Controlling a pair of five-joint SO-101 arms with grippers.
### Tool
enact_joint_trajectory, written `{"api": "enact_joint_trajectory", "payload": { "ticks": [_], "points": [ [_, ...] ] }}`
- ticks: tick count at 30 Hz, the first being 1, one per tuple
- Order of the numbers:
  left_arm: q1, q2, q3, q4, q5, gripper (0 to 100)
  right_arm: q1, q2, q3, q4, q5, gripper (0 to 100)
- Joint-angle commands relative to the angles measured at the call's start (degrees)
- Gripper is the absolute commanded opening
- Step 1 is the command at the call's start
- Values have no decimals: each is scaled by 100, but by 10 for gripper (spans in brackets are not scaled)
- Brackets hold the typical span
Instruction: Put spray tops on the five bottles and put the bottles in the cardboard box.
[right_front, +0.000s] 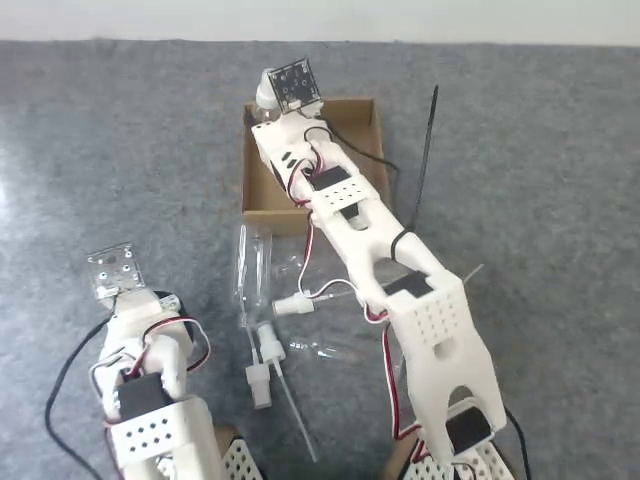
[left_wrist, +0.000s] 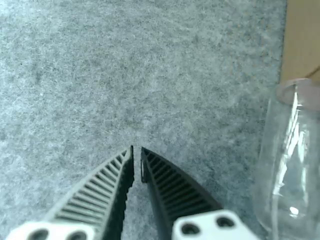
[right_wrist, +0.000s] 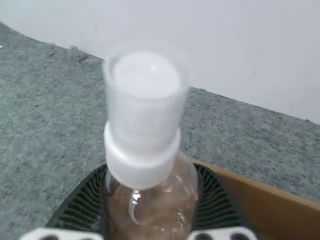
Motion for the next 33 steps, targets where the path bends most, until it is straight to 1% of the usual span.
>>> {"api": "enact_joint_trajectory", "payload": {
  "ticks": [1, 8, 15, 17, 21, 23, 27, 33],
  "points": [
    [0, -105, -40, 18, -26, 20, -119, 75, -703, -145, -62, 17],
    [0, -105, -40, 18, -26, 20, -145, 752, -1398, -145, -62, 17],
    [0, -105, -40, 18, -26, 20, -145, 963, -1626, -110, -62, 21],
    [0, -105, -40, 18, -26, 20, -145, 963, -1618, -84, -53, 58],
    [0, -105, -40, 18, -26, 20, -136, 963, -1582, -66, -53, 194],
    [0, -105, -40, 18, -26, 20, -127, 971, -1574, -22, -44, 242],
    [0, -105, -40, 18, -26, 20, -145, 945, -1574, 356, -44, 263],
    [0, -105, -40, 18, -26, 20, -189, 954, -1574, 374, -44, 263]
  ]
}}
